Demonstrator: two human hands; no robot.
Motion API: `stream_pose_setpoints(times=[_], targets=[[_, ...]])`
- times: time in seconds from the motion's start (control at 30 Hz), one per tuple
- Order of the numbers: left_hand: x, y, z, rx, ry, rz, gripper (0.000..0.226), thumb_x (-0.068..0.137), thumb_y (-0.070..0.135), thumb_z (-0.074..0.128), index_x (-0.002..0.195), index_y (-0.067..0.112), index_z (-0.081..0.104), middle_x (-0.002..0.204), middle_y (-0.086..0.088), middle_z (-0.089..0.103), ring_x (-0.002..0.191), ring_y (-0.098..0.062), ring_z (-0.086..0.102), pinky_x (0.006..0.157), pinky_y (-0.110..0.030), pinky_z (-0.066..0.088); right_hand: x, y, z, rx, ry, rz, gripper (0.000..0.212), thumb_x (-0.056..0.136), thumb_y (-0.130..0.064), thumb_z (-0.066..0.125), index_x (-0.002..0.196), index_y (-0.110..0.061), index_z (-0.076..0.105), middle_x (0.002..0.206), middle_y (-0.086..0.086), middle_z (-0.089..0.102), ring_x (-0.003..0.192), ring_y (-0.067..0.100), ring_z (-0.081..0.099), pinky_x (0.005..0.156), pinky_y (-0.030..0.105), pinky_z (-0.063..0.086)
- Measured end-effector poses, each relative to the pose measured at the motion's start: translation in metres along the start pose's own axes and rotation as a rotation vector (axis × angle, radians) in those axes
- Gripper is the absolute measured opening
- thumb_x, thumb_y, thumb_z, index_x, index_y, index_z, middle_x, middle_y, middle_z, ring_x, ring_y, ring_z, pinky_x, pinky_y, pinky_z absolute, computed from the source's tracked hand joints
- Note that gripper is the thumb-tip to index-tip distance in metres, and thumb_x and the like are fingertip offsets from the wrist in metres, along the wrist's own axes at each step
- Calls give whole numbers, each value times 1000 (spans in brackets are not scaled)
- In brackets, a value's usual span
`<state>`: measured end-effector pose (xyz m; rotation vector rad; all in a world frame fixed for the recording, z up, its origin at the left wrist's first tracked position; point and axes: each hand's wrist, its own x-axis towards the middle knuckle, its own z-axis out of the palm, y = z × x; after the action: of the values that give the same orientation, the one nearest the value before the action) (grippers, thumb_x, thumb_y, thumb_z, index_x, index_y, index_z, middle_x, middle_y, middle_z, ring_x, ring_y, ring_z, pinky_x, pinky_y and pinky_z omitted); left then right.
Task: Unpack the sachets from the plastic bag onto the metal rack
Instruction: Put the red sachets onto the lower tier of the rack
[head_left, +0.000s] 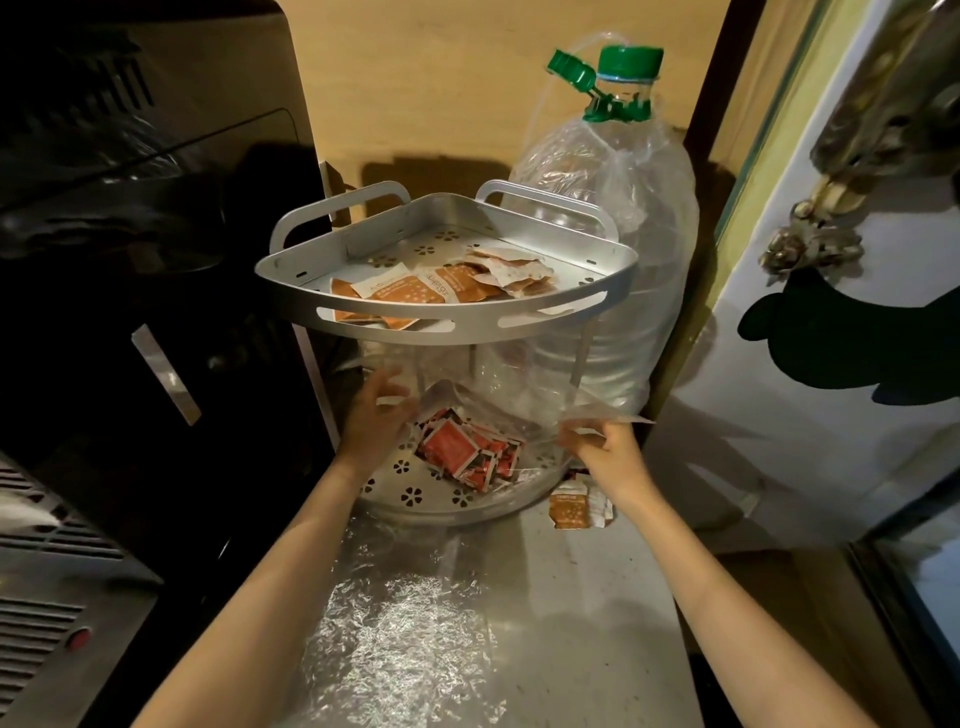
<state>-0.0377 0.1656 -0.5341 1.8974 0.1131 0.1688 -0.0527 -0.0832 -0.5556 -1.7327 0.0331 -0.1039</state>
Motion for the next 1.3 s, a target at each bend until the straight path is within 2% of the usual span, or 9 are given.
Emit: stream_pose_setpoints(times=[0.1,0.27,0.57,0.67,0.77,0.83,1.03,1.13,1.3], targets=[[-8,6,-2,48,125,-15,19,79,-3,63,72,14,62,74,-2,62,70,-12,62,59,-18,48,-1,-2,1,-1,4,-12,30,77,5,66,91,-21,59,92,-5,62,86,4,59,69,8,50],[-13,-1,-11,22,158,-263,18,82,7,61,97,-2,63,109,-22,62,107,-38,57,79,-34,47,3,-3,5,10,74,95,21,80,5,62,101,1,64,87,0,62,81,12,58,61,5,47],[-27,19,-23,-92,348,-13,16,83,0,59,99,-4,62,91,-9,63,81,-9,59,63,-11,43,-4,-32,8,125,202,8,16,83,-2,61,85,-16,67,82,-2,66,81,14,63,80,25,53],[-33,24,-34,-223,381,34,26,79,3,63,103,-7,59,104,-14,64,90,-13,62,72,-17,49,-8,-47,8,114,266,-45,20,86,-6,58,105,-9,64,86,-11,60,82,5,56,71,12,45],[-45,36,-44,-231,371,120,10,77,6,63,83,13,64,82,14,72,82,2,64,72,-18,48,-13,-63,3,141,358,-129,27,87,-6,57,112,2,58,100,2,57,89,12,56,70,5,44],[-55,45,-50,-190,356,199,22,79,-1,63,81,22,64,68,29,67,71,11,61,70,-13,47,-20,-74,-3,59,366,-229,18,87,-8,58,103,-1,61,95,2,61,89,16,59,81,24,49],[-80,57,-63,-105,354,311,19,79,14,69,93,2,70,85,-7,69,81,-12,64,76,-21,51,-44,-87,-25,53,314,-372,21,84,1,59,102,-10,59,84,-11,62,73,-16,60,69,4,46],[-93,59,-73,-121,283,256,21,78,10,67,71,28,72,73,7,71,75,-9,65,75,-35,52,-52,-88,-38,220,255,-316,29,86,7,51,92,-14,68,70,-16,70,71,-10,64,68,6,48],[-108,64,-78,-187,183,228,39,79,-5,60,60,29,65,55,15,67,60,0,63,59,-15,49,-71,-99,-60,274,39,-265,27,53,-49,80,70,-29,74,64,-26,69,69,-10,65,65,6,48]])
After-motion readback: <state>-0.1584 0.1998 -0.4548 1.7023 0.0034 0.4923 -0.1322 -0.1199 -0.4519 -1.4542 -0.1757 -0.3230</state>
